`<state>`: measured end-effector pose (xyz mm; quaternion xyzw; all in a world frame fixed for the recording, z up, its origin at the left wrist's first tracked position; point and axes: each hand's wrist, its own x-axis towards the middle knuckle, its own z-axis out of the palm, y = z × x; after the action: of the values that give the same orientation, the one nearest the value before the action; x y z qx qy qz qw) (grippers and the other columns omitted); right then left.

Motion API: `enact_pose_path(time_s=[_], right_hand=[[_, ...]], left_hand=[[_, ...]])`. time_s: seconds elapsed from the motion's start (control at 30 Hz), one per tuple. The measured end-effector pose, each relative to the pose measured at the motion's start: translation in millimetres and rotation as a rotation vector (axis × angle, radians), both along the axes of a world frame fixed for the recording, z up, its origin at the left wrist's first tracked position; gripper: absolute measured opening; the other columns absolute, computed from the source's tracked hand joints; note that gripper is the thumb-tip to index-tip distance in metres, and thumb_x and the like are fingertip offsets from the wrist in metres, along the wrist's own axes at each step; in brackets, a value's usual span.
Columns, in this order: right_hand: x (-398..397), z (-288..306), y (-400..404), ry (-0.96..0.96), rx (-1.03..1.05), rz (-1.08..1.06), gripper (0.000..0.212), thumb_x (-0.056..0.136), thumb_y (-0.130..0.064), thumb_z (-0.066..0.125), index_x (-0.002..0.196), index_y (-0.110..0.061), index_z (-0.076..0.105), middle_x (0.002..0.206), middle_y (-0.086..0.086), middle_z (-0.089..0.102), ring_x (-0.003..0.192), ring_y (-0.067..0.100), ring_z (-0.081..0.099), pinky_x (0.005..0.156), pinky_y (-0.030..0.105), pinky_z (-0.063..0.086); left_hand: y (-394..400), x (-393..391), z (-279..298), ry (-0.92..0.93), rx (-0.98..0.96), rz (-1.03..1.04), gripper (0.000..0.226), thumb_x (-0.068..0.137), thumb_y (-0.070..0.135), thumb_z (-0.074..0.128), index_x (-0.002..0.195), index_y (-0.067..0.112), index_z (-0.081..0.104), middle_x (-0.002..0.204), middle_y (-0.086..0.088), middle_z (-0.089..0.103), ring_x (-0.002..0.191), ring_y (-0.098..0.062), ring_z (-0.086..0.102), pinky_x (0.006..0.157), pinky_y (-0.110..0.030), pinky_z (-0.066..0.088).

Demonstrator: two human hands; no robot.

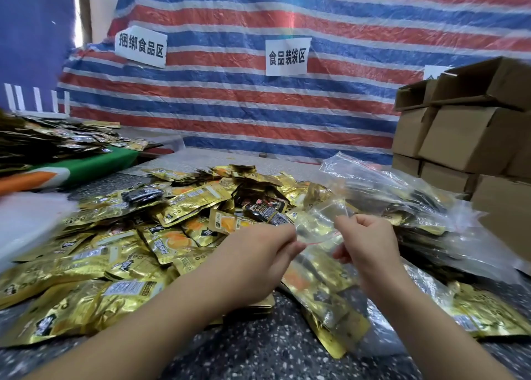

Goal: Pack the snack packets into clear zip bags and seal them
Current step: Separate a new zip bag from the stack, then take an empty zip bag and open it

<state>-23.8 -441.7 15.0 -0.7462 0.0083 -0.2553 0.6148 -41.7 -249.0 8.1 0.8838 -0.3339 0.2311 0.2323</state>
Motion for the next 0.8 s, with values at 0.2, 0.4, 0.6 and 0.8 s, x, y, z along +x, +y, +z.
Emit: enact_pose_path(time_s=[0.2,0.4,0.6,0.8], right_hand=[[-3.9,-0.3,-0.8,-0.043,-0.088,-0.07,0.048,0.086,-0.015,0.063,0.044,-0.019,0.039,0.043,0.005,0.039,0.038,0.017,0.037,0.048,0.026,0.035],[-3.7,32.4,19.3,-0.159,-0.303,-0.01,0.05,0.093,-0.021,0.058,0.048,-0.009,0.039,0.045,-0.004,0.03,0.046,0.015,0.026,0.054,0.028,0.023],[7.4,72.2,107.3,-0.079,-0.703,0.26,0.039,0.093,-0.026,0.057,0.056,-0.015,0.049,0.054,0.004,0.047,0.051,0.014,0.042,0.05,0.027,0.033],[36.0,67.0,157.4,0.05,-1.077,0.399,0.022,0.094,-0.031,0.057,0.089,-0.013,0.069,0.079,-0.001,0.065,0.063,0.011,0.053,0.049,0.024,0.037]], left_hand=[[6.8,9.8,-0.4,0.022,-0.143,0.04,0.06,0.09,0.067,0.024,0.069,0.019,0.053,0.059,0.004,0.054,0.056,-0.01,0.05,0.055,-0.033,0.044],[8.1,11.1,-2.4,0.029,-0.13,0.11,0.062,0.099,0.06,0.028,0.06,0.016,0.048,0.053,0.004,0.048,0.05,-0.011,0.046,0.053,-0.032,0.04],[7.0,12.4,-2.6,0.065,-0.07,0.19,0.056,0.101,0.052,0.034,0.056,0.018,0.036,0.065,-0.01,0.055,0.065,-0.033,0.053,0.055,-0.035,0.025],[4.9,12.8,2.5,0.186,0.037,0.222,0.034,0.099,0.038,0.038,0.108,0.017,0.064,0.113,-0.013,0.065,0.095,-0.034,0.061,0.074,-0.035,0.045]])
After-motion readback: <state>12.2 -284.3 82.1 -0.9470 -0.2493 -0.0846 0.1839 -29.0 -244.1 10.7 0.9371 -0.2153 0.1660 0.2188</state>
